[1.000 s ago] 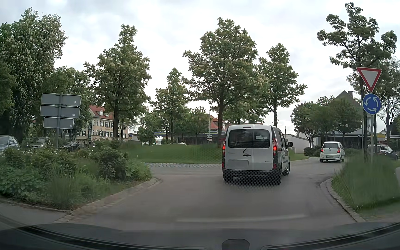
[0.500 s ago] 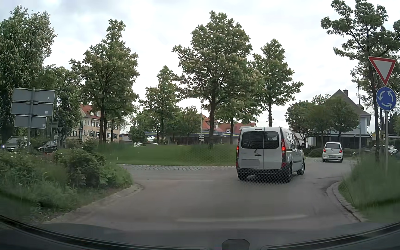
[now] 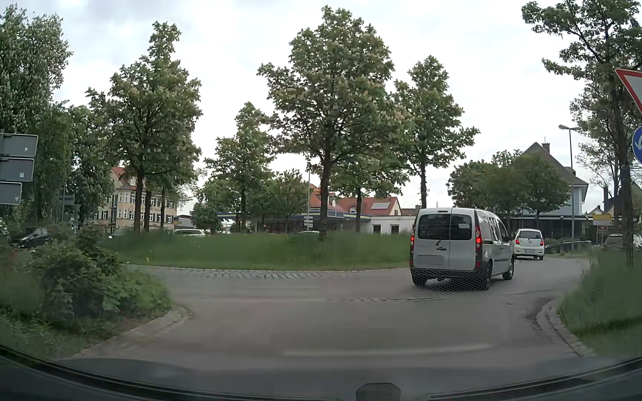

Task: Follow the waypoints while adhering to traffic rules and regulations

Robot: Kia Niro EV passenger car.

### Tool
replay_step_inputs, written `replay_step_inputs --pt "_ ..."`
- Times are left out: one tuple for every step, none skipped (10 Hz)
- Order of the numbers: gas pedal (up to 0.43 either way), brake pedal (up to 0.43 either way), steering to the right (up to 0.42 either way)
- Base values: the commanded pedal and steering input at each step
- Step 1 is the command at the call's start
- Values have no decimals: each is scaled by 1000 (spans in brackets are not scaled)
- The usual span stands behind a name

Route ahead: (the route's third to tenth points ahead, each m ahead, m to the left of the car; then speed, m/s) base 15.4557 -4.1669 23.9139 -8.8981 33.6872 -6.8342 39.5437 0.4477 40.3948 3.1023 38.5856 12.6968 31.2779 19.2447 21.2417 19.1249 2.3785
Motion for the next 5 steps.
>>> replay_step_inputs --pt "39 0 119" --pt "79 0 121" --pt "150 0 122" --pt "150 0 124" --pt "150 0 126"
